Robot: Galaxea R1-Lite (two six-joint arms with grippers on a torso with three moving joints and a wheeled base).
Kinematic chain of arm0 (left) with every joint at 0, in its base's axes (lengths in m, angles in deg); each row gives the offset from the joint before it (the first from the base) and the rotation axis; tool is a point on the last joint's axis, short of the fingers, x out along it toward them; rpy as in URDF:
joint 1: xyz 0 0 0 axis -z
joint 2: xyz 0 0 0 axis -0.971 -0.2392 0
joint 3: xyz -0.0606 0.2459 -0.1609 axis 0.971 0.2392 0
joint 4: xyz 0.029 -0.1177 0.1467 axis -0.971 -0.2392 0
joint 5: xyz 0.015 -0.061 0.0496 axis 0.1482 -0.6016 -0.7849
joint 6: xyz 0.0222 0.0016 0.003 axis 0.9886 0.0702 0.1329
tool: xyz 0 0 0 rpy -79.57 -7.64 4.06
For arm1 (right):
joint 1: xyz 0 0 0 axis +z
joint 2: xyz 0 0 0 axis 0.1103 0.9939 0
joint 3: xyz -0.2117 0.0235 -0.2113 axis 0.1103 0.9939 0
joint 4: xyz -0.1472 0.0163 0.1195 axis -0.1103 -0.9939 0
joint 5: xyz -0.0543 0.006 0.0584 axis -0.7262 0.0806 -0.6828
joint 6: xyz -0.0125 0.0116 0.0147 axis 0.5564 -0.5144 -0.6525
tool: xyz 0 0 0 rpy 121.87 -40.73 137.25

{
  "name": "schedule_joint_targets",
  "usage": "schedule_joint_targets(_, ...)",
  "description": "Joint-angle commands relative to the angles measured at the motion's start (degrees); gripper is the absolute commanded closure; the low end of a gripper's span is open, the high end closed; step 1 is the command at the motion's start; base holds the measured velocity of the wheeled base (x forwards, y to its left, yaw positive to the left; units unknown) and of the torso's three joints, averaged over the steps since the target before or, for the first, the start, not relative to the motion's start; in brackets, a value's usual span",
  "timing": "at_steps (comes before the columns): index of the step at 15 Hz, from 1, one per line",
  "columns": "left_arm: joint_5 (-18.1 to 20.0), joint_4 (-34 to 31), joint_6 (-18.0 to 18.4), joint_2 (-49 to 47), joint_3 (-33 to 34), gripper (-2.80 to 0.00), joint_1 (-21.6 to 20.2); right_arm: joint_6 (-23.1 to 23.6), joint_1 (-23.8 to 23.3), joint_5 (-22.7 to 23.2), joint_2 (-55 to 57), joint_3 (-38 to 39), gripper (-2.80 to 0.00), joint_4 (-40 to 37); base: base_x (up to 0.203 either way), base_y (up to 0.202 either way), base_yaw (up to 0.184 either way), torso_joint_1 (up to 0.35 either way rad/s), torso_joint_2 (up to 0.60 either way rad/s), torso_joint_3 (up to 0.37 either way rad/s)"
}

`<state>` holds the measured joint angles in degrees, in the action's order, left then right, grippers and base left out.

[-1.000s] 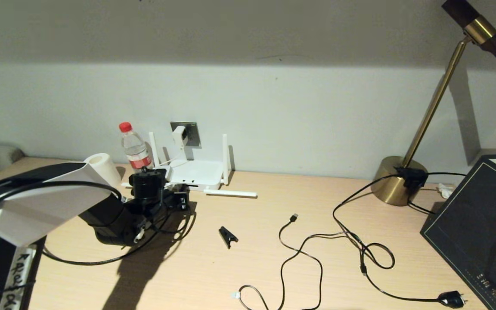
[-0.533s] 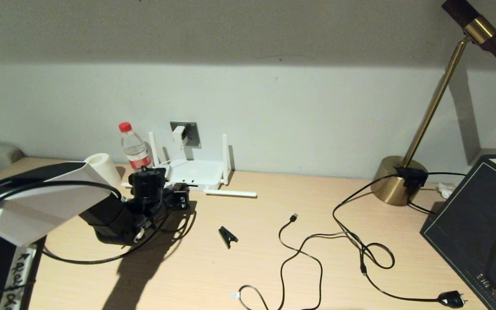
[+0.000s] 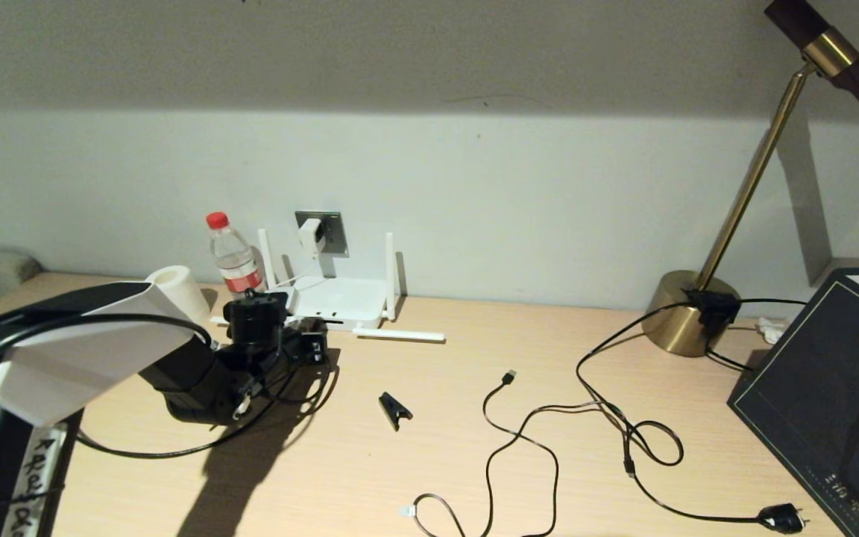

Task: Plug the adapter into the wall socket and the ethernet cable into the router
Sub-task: Plug cable into router interface

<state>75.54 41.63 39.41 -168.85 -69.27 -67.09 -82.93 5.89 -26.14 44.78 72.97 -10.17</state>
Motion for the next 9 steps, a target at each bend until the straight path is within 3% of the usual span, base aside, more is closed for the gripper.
schedule_joint_targets(1,0.0,0.3,0.0,-0.6,-0.3,0.00,0.0,0.1,0.0,0.0,0.0,2.0,0.00,0.0,0.000,0.000,0.000,0.000,0.00,0.000)
schedule_joint_targets(9,0.3,-1.5,0.0,-1.0,-1.9,0.00,0.0,0.0,0.0,0.0,0.0,2.0,0.00,0.0,0.000,0.000,0.000,0.000,0.00,0.000)
